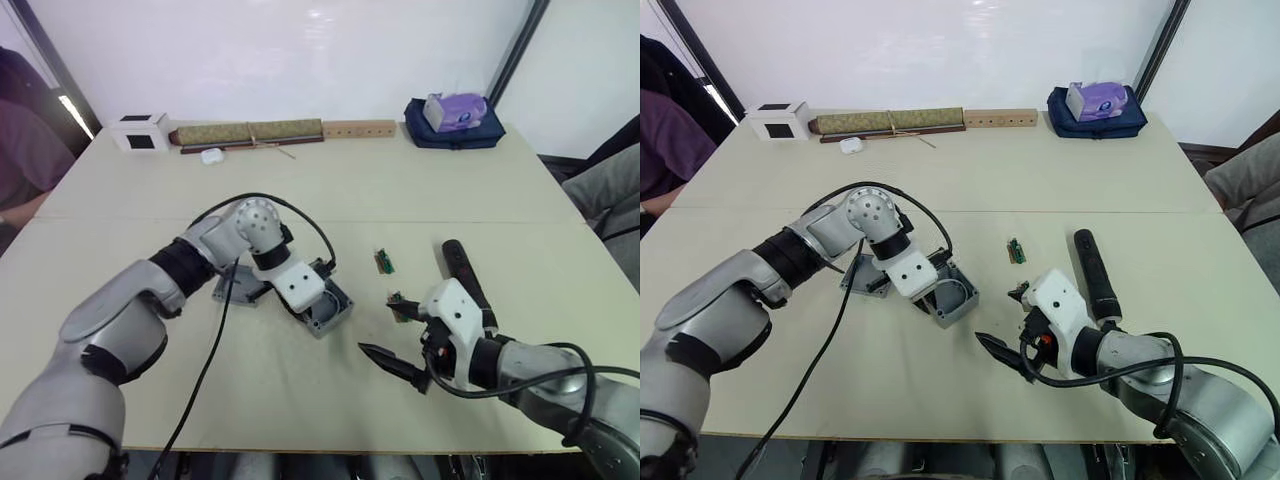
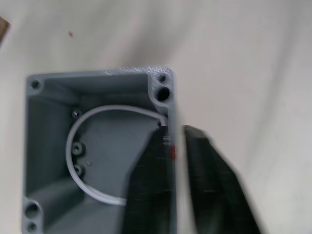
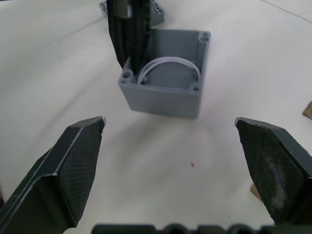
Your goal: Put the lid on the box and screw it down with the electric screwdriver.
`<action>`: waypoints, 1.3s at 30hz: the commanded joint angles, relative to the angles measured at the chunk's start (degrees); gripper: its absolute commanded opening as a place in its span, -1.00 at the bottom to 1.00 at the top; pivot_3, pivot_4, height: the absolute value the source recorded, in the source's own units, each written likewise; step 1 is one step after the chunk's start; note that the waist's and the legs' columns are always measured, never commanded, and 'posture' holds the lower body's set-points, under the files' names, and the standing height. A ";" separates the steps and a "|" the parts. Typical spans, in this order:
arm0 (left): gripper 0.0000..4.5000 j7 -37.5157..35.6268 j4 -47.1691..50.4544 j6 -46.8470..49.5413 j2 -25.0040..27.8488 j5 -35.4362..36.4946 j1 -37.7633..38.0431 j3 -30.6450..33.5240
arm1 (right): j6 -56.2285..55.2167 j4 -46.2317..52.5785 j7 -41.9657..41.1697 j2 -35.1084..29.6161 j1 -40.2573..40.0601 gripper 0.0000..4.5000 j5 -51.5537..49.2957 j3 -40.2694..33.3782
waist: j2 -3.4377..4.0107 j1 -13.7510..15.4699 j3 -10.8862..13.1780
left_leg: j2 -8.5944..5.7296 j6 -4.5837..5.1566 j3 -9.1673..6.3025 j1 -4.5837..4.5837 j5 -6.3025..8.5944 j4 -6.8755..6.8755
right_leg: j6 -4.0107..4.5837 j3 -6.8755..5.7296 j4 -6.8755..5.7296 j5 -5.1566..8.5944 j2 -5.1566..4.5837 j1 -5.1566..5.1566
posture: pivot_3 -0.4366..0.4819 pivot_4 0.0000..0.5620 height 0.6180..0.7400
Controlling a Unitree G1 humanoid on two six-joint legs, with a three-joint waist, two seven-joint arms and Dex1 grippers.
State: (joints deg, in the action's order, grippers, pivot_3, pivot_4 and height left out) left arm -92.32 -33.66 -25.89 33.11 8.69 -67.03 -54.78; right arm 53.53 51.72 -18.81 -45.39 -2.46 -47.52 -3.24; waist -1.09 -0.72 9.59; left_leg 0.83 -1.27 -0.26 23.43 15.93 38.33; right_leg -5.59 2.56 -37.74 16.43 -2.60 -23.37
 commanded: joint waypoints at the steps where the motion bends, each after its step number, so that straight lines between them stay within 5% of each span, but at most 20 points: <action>1: -0.02 -0.18 -1.10 -0.24 -0.66 0.96 -1.74 1.92 | -0.07 2.16 -0.16 -0.04 0.58 1.00 -0.94 -1.32 | 0.00 0.00 0.00 | -0.01 0.00 0.01 0.00 0.00 0.00 | 0.00 0.00 0.00 0.00 -0.01 0.00 | -0.05 -0.47 1.00; 3: 0.33 -0.18 -0.17 4.46 0.40 3.41 -2.70 3.76 | 0.12 1.94 -1.55 -1.09 1.88 1.00 -1.68 -1.47 | 0.00 0.00 0.00 | 0.00 0.00 0.00 0.00 0.00 0.00 | 0.00 0.00 0.00 0.00 0.00 0.00 | -0.05 -0.47 1.00; 9: 0.33 -0.18 10.49 33.27 13.69 18.52 -4.50 9.63 | -0.66 0.18 -6.86 -2.63 11.03 1.00 -8.82 -3.63 | -0.01 -1.30 0.03 | 0.08 0.00 -0.01 -0.01 0.00 -0.02 | 0.00 0.03 -0.05 0.01 0.09 -0.06 | -0.05 -0.47 1.00; 12: 0.33 2.20 14.58 53.13 19.51 23.88 -0.85 19.62 | -0.88 -1.65 -10.08 -3.24 18.06 1.00 -7.91 -0.11 | 0.01 -1.81 0.03 | 0.13 0.00 -0.08 -0.07 0.00 -0.03 | 0.03 0.01 -0.18 0.06 0.12 -0.06 | -0.05 -0.47 1.00; 19: 0.33 31.42 28.68 82.40 24.53 14.78 12.17 31.21 | -4.84 -5.36 -15.80 -1.16 25.54 1.00 -0.29 9.07 | -0.02 -1.28 0.04 | 0.08 0.00 -0.12 -0.06 0.00 0.00 | 0.01 -0.05 -0.28 0.14 -0.04 -0.03 | -0.05 -0.47 1.00; 23: 0.33 47.83 37.24 113.97 12.67 14.98 17.88 46.36 | -10.17 -10.63 -19.24 3.38 27.16 1.00 7.09 16.60 | -0.09 -0.55 0.07 | 0.08 0.00 -0.14 -0.02 0.00 0.09 | 0.00 -0.08 -0.33 0.14 -0.05 -0.06 | -0.05 -0.47 1.00; 25: 0.33 52.30 42.64 118.20 10.87 14.28 20.13 46.57 | -11.19 -11.47 -20.16 4.93 26.50 1.00 7.76 17.44 | -0.09 -0.11 0.07 | 0.08 0.00 -0.15 0.02 0.00 0.19 | 0.00 -0.09 -0.36 0.14 -0.06 -0.05 | -0.05 -0.47 1.00; 31: 0.33 62.68 36.96 118.39 9.88 14.01 20.19 47.47 | -12.35 -11.10 -20.16 6.78 24.58 1.00 10.96 18.62 | -0.08 -0.17 0.06 | 0.06 0.00 -0.12 -0.02 0.00 0.32 | 0.01 -0.06 -0.47 0.13 -0.04 -0.06 | -0.05 -0.47 1.00; 39: 0.33 67.41 31.78 118.39 8.19 16.19 17.42 47.90 | -9.39 -8.34 -16.67 9.01 22.66 1.00 11.42 17.53 | -0.08 0.06 0.06 | 0.01 -0.01 -0.12 0.02 0.00 0.39 | 0.01 -0.07 -0.48 0.13 -0.11 -0.04 | -0.05 -0.47 1.00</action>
State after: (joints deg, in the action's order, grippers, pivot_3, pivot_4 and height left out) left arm -25.10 -1.78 92.02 40.88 23.56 -48.54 -7.52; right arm 43.80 41.14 -36.44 -37.01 20.16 -36.11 15.31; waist -1.18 -0.67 9.65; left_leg 0.83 -1.28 -0.38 23.45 15.93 38.72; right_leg -5.58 2.49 -38.22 16.56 -2.72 -23.41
